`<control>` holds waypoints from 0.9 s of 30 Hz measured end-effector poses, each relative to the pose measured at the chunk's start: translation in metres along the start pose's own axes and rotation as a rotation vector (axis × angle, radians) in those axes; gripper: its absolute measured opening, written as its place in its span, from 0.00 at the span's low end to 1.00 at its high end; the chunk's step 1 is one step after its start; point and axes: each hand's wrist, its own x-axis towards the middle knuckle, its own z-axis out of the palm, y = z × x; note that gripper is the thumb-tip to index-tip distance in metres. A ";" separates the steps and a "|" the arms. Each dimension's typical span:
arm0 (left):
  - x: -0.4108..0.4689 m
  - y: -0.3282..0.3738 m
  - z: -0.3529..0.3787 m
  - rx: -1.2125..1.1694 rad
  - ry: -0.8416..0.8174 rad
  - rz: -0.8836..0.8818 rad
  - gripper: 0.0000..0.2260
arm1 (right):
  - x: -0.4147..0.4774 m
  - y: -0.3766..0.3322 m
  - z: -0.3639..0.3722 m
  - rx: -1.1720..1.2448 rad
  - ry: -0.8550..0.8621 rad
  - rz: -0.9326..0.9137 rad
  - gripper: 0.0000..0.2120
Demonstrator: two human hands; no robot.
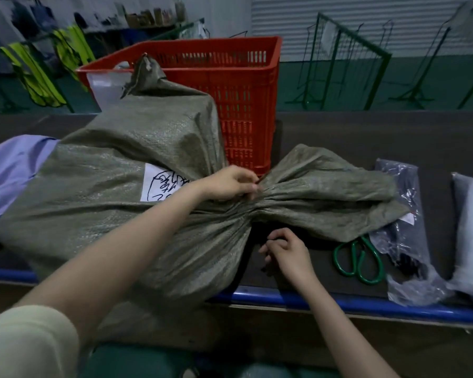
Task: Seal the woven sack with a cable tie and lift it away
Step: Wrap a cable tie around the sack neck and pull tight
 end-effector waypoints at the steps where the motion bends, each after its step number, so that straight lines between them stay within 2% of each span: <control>1: -0.002 -0.001 0.003 0.060 -0.056 0.016 0.10 | -0.004 -0.003 -0.002 0.002 0.002 -0.046 0.08; 5: -0.006 -0.009 0.014 0.073 -0.140 0.029 0.11 | -0.012 -0.012 -0.003 0.064 -0.034 -0.185 0.14; 10: -0.009 -0.021 0.025 0.025 -0.205 0.048 0.12 | -0.006 -0.009 0.009 0.162 0.027 -0.246 0.12; 13: -0.009 -0.022 0.024 0.040 -0.224 0.052 0.10 | -0.006 -0.008 0.015 0.172 0.035 -0.280 0.13; 20: -0.015 -0.012 0.025 -0.033 -0.313 0.038 0.06 | -0.005 -0.005 0.016 0.228 0.067 -0.245 0.13; 27: -0.014 -0.015 0.025 -0.036 -0.310 0.020 0.04 | -0.006 0.001 0.022 0.202 0.059 -0.242 0.13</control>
